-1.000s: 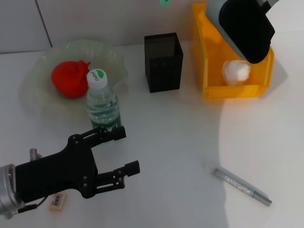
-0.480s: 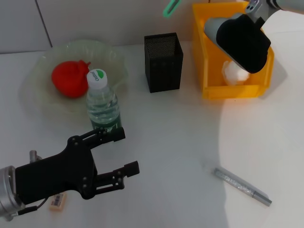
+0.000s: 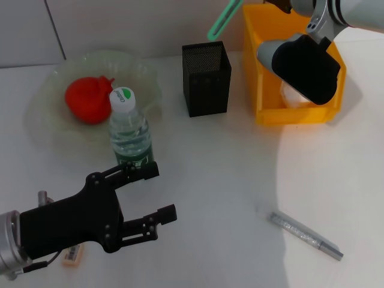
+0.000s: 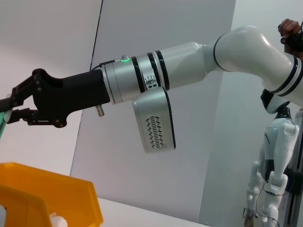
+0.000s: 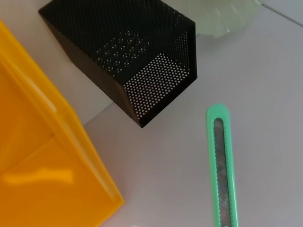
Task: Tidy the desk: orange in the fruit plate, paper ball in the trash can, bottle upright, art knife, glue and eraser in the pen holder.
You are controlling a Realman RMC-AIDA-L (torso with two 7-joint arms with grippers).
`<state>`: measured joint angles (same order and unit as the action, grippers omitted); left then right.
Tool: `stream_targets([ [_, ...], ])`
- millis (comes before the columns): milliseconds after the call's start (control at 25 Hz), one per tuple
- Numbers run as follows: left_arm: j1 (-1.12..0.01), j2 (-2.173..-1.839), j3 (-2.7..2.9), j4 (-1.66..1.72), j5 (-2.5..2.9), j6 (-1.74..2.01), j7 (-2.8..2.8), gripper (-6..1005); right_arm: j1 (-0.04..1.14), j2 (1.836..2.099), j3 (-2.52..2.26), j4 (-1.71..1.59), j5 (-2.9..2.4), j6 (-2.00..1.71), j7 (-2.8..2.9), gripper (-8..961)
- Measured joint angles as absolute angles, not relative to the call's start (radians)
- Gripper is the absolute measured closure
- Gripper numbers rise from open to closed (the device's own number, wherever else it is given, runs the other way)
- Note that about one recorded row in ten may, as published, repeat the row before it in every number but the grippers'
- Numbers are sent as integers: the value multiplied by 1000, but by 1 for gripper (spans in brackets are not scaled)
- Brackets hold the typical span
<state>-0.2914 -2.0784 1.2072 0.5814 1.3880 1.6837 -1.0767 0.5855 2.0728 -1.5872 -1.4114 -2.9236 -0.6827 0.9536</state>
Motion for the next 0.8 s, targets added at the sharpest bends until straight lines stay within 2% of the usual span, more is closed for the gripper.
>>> stream_targets([
  [800, -289, -2077, 1209, 581, 1388, 1688, -1077, 187, 602, 2075, -1609, -1277, -2924, -533, 878, 768],
])
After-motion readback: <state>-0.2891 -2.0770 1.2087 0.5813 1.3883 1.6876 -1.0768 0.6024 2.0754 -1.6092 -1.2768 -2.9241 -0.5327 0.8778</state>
